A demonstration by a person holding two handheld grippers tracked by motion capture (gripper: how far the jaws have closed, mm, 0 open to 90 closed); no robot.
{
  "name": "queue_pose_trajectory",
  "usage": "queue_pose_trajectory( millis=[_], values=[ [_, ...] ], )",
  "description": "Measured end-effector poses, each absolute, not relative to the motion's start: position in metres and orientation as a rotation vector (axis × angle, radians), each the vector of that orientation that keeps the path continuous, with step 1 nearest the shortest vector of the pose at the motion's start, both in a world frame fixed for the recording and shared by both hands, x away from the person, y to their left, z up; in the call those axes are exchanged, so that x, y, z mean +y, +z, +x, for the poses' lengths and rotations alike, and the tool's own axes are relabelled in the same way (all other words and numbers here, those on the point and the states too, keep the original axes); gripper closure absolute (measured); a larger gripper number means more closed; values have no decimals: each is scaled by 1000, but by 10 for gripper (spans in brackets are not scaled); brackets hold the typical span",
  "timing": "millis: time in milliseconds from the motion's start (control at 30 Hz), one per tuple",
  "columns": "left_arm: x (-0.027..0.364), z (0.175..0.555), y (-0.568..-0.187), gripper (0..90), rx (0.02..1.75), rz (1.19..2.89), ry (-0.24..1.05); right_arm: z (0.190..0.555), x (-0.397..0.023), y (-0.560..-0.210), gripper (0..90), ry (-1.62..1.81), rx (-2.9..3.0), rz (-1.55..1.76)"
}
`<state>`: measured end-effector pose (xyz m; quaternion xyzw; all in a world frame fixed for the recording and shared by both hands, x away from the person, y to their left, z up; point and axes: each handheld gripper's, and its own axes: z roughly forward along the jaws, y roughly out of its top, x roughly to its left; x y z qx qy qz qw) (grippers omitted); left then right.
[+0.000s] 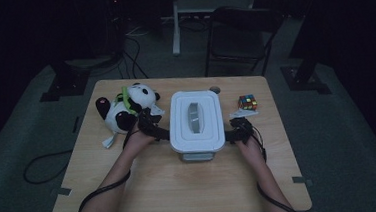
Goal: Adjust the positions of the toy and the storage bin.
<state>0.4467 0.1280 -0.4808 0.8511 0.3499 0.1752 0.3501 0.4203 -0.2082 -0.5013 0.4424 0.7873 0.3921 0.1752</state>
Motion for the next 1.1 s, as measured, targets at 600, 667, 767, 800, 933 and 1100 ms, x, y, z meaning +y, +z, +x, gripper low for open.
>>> queue_pose_trajectory(
  millis=[600, 667, 767, 800, 933, 1100],
  values=[
    [125, 412, -472, 13, 836, 2259, 500, 389, -208, -503, 205, 1143, 2268, 1208],
    [126, 410, -471, 13, 832, 2261, 501, 389, -208, -503, 205, 1143, 2268, 1208],
    [128, 400, -470, 13, 815, 2269, 509, 381, -207, -505, 205, 1159, 2281, 1200],
    [128, 399, -469, 13, 810, 2275, 502, 379, -207, -504, 205, 1157, 2284, 1200],
    [129, 392, -471, 13, 807, 2275, 498, 372, -205, -503, 205, 1149, 2290, 1178],
    [131, 383, -472, 13, 797, 2273, 501, 363, -204, -503, 205, 1154, 2299, 1166]
  ],
)
